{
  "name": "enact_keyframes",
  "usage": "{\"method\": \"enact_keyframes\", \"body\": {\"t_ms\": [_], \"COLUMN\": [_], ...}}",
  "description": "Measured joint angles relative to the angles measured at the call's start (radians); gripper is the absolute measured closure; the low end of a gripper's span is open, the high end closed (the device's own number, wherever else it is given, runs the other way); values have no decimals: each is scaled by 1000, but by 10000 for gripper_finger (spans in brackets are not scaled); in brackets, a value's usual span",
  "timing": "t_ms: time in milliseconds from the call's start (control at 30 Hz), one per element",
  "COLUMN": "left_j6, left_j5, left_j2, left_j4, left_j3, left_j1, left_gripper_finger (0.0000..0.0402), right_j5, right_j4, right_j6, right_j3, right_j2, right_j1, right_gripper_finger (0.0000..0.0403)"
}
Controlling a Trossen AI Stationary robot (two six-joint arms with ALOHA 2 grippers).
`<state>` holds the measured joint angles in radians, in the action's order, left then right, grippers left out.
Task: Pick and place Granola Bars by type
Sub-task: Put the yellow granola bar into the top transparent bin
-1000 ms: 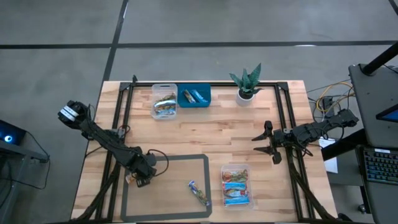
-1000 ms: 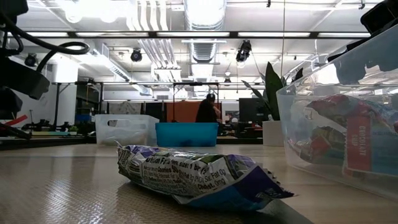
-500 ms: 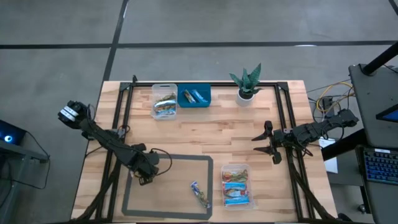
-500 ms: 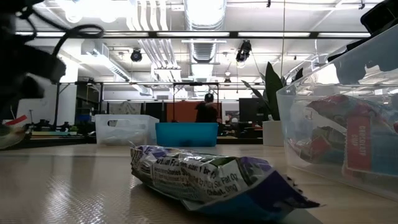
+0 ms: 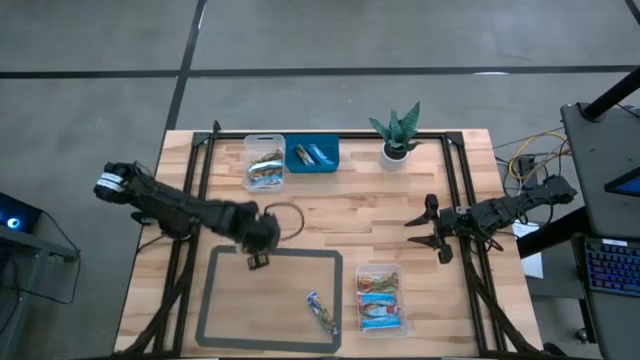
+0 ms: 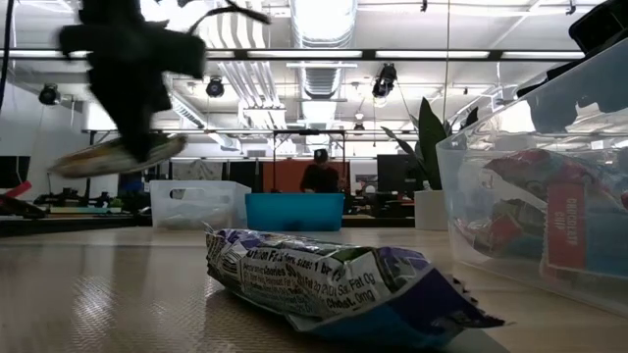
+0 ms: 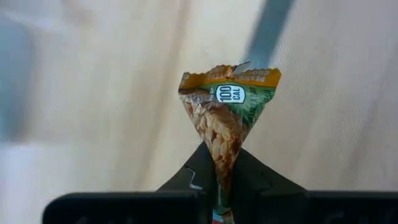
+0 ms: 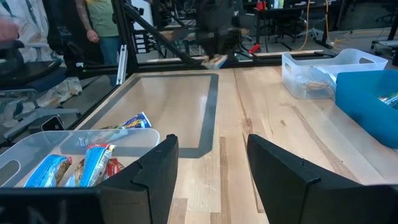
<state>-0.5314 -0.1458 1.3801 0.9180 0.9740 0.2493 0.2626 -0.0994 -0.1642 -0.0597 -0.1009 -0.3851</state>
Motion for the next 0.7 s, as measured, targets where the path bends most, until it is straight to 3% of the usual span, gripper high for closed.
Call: {"method": "enact_keyframes", "body": {"t_ms": [300,533,700], "left_j6": [259,416,538], "left_j5": [-37,-37,-28], "left_j2": [120,282,364], "left_j4": [78,92,129], "left_j3": [281,538,644], "left_j1": [-235,-357,-431], "left_gripper_finger": [395,396,397], "right_j5": [0,0,0], "right_j4": [0,0,0], "right_j6": [0,0,0], "right_j3": [0,0,0], "right_j2": [0,0,0], "right_j1": [0,0,0], "right_gripper_finger": [220,220,220]}}
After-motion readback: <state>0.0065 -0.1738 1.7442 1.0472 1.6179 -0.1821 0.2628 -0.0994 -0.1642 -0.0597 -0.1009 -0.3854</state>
